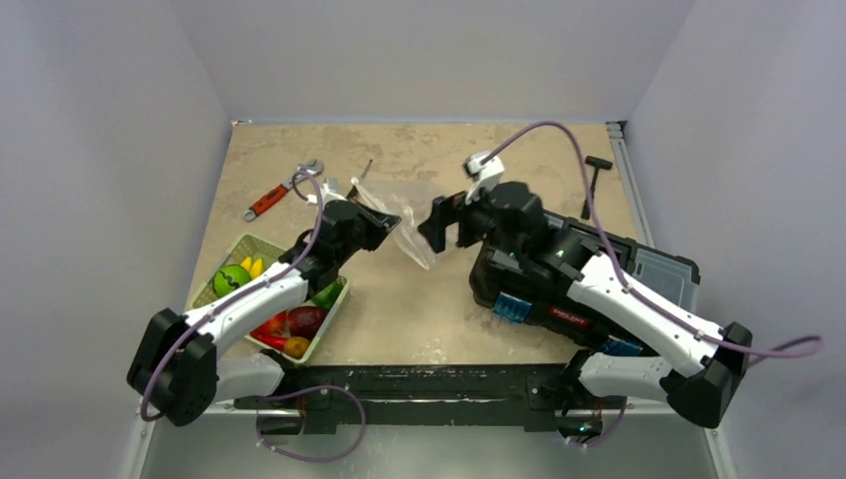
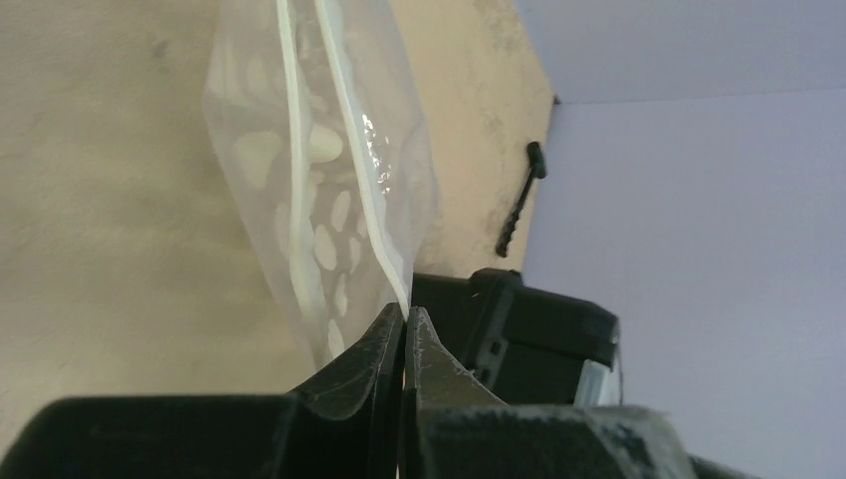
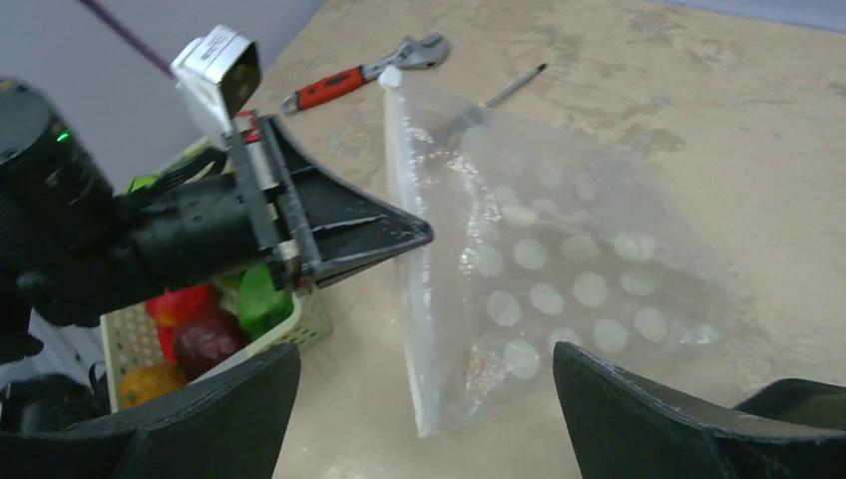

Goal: Place the food in the zip-top bag and seal the zipper
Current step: Pick up the zipper food storage bag at the center of the board, then open the zipper of the food storage bag.

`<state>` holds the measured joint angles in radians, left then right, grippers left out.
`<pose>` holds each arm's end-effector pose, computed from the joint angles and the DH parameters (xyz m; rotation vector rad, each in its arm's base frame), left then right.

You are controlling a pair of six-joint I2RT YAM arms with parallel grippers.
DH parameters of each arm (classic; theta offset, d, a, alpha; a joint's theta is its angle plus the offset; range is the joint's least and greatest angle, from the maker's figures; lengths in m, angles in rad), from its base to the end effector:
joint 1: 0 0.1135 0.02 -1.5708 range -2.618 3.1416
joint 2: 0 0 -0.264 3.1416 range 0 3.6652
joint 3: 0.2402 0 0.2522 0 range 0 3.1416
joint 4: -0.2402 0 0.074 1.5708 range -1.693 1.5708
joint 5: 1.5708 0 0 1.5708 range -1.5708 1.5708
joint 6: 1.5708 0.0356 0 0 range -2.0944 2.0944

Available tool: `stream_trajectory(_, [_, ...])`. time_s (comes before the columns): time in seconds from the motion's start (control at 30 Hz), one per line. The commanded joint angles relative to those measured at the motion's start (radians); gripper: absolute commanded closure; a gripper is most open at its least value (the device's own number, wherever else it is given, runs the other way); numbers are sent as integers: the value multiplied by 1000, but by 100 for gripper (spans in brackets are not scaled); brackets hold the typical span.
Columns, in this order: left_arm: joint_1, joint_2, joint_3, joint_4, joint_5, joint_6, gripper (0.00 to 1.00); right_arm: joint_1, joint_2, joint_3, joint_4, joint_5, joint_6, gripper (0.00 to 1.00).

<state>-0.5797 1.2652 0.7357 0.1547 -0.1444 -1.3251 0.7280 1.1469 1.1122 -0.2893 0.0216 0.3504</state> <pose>0.2404 -0.1512 0.2533 -0.8654 1.9280 -1.0831 0.1962 0.1739 0.3707 -0.3527 1.9268 0.7050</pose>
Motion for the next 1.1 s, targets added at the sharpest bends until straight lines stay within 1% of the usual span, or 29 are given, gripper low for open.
stream_trajectory(0.0, [0, -119, -39, -297, 2, -17, 100, 272, 33, 59, 12, 394, -94, 4])
stream_trajectory(0.07, [0, -167, -43, -333, 10, -16, 100, 393, 38, 25, 79, 544, -174, 8])
stream_trajectory(0.13, [-2, -207, -56, -333, 25, -22, 100, 476, 36, -17, 160, 638, -265, 13])
stream_trajectory(0.17, [-1, -225, -62, -334, 30, -29, 100, 492, 41, -22, 171, 659, -276, 18])
stream_trajectory(0.27, [-1, -263, -78, -338, 35, -52, 100, 501, 86, -6, 159, 647, -267, 45])
stream_trajectory(0.33, [0, -274, -91, -331, 40, -74, 100, 507, 120, -6, 154, 632, -241, 52])
stream_trajectory(0.4, [0, -282, -96, -320, 49, -81, 100, 515, 142, -16, 157, 619, -221, 53])
stream_trajectory(0.53, [0, -286, -97, -306, 67, -91, 100, 519, 166, -42, 197, 566, -200, 53])
stream_trajectory(0.7, [0, -278, -101, -284, 99, -106, 100, 526, 223, -34, 209, 512, -167, 53])
stream_trajectory(0.8, [-1, -290, -115, -269, 99, -116, 100, 530, 269, -40, 218, 505, -168, 56])
stream_trajectory(0.9, [0, -297, -117, -271, 95, -120, 100, 534, 304, -43, 226, 532, -164, 57])
stream_trajectory(0.97, [-1, -293, -115, -271, 108, -121, 100, 541, 320, -47, 230, 580, -163, 58])
stream_trajectory(1.07, [0, -285, -113, -269, 127, -124, 100, 556, 332, -61, 241, 657, -166, 63])
